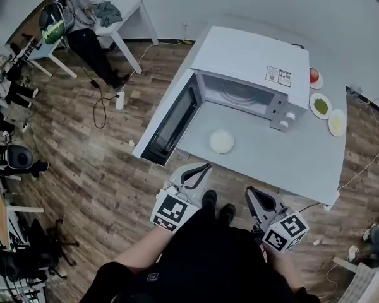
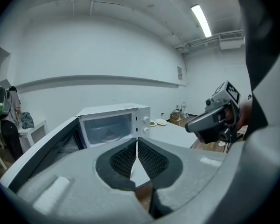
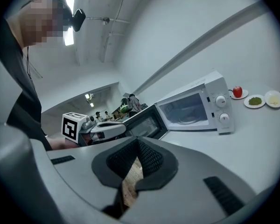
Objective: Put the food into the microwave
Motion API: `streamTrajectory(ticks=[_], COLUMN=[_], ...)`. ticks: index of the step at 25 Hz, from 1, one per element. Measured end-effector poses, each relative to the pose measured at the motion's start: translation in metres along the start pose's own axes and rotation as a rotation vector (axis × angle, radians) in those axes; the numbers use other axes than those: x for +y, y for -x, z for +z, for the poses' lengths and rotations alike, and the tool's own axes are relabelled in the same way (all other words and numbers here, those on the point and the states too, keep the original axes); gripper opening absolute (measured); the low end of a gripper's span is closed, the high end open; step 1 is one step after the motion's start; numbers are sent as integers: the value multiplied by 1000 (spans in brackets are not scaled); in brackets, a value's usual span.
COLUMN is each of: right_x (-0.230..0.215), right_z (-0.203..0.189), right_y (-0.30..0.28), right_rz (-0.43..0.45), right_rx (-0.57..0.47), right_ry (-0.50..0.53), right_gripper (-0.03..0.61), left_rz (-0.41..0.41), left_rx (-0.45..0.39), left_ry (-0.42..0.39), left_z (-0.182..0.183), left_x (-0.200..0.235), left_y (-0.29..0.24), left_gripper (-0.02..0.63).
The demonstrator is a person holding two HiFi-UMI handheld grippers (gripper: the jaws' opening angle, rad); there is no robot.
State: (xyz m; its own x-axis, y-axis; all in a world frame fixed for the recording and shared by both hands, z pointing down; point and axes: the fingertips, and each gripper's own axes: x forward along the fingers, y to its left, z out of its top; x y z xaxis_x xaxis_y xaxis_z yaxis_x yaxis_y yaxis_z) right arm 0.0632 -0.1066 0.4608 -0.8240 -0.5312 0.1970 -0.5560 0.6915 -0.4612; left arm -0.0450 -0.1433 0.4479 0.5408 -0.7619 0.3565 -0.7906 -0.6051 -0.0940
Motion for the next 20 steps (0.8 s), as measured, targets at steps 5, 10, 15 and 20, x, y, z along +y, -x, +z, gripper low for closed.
streamTrajectory(ticks=[5, 10, 15, 20], right_x=[-8, -13, -29, -53], right_z=[1, 5, -7, -5], right_y=[-33, -54, -58, -61], right_rz=[-35, -87, -136, -143], right_rx=[63, 91, 97, 78], right_ry=[11, 11, -24, -67], right_gripper=[14, 14, 14, 14], left_rz=[-50, -134, -185, -224], left_rx=[21, 114, 180, 274], left_ry=[-1, -54, -55, -83], left_z=[-12, -46, -70, -93], left_x=[22, 37, 43, 41], left_y=[-16, -40, -70, -96], left_gripper=[8, 9, 9, 47])
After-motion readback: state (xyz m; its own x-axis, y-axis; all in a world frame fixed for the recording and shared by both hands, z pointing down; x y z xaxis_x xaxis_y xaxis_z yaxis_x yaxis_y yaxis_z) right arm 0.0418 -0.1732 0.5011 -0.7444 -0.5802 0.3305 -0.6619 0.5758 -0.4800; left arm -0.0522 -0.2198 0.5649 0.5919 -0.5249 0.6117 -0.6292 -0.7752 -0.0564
